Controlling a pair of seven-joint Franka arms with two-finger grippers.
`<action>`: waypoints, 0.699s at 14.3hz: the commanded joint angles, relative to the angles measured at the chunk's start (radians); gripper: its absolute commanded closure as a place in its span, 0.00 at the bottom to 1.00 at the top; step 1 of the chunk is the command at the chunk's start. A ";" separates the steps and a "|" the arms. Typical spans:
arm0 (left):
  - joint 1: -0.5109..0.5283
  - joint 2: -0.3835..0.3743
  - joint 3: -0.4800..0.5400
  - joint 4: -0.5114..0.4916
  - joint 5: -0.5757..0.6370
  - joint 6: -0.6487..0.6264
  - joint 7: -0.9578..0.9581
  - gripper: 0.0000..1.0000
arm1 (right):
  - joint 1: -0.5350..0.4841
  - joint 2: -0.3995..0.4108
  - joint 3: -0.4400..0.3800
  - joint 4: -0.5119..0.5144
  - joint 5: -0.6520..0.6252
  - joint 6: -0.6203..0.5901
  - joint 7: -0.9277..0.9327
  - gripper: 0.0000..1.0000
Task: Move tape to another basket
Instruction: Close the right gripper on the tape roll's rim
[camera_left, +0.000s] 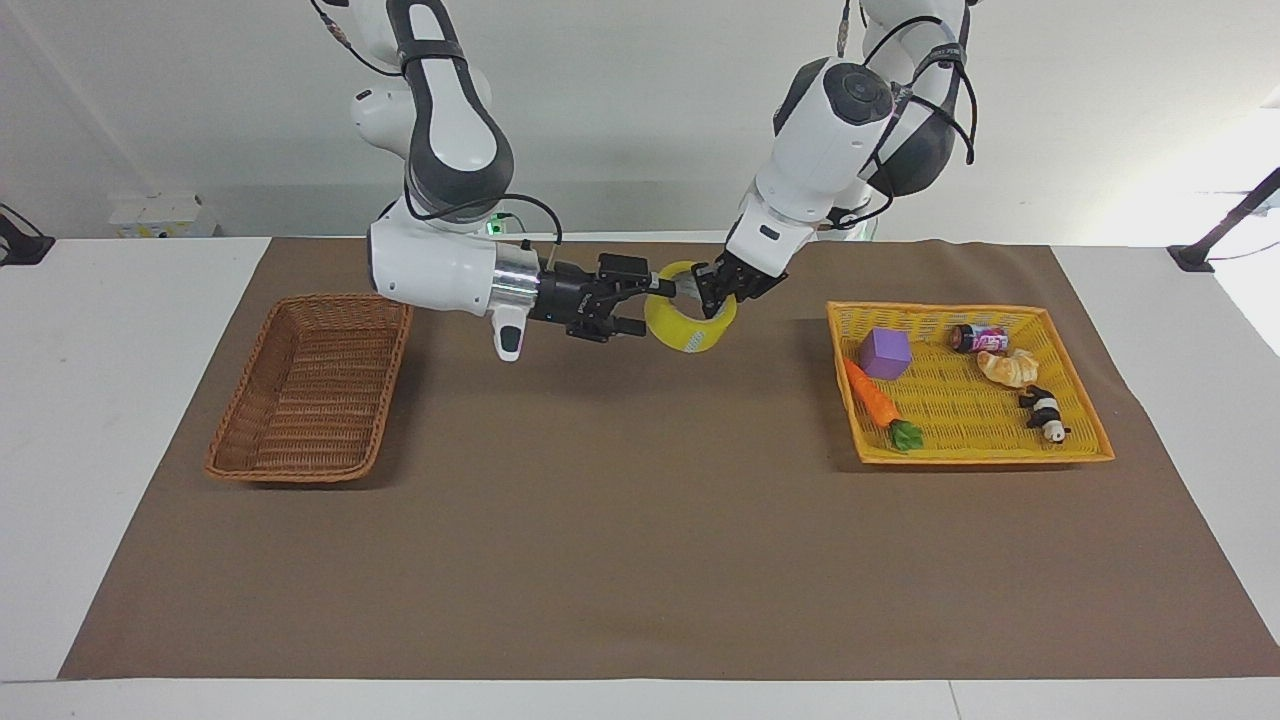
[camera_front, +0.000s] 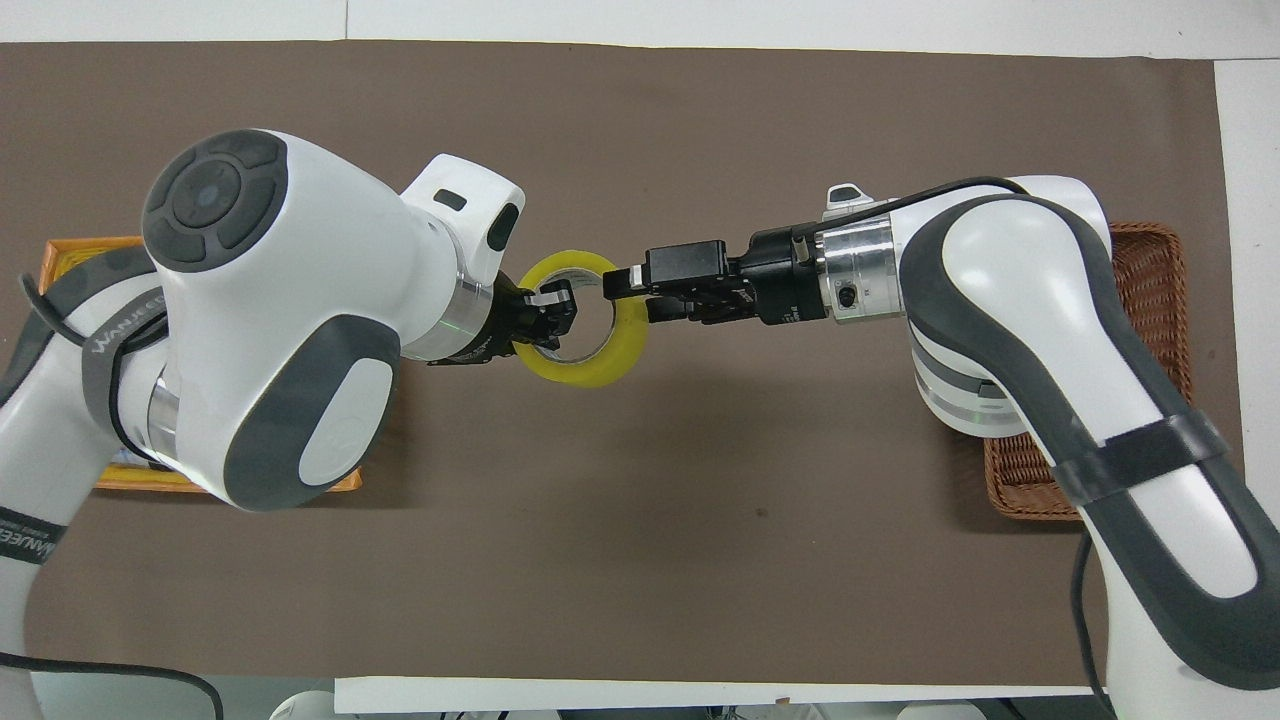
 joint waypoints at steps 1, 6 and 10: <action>-0.009 0.004 0.006 0.025 0.014 -0.011 -0.018 1.00 | 0.015 -0.027 -0.002 -0.037 0.023 0.038 -0.025 0.00; -0.009 0.004 0.006 0.023 0.014 -0.013 -0.016 1.00 | 0.015 -0.026 -0.002 -0.038 0.011 0.038 -0.024 0.53; -0.009 0.004 0.006 0.022 0.014 -0.014 -0.024 1.00 | 0.015 -0.027 -0.002 -0.038 0.011 0.032 -0.020 1.00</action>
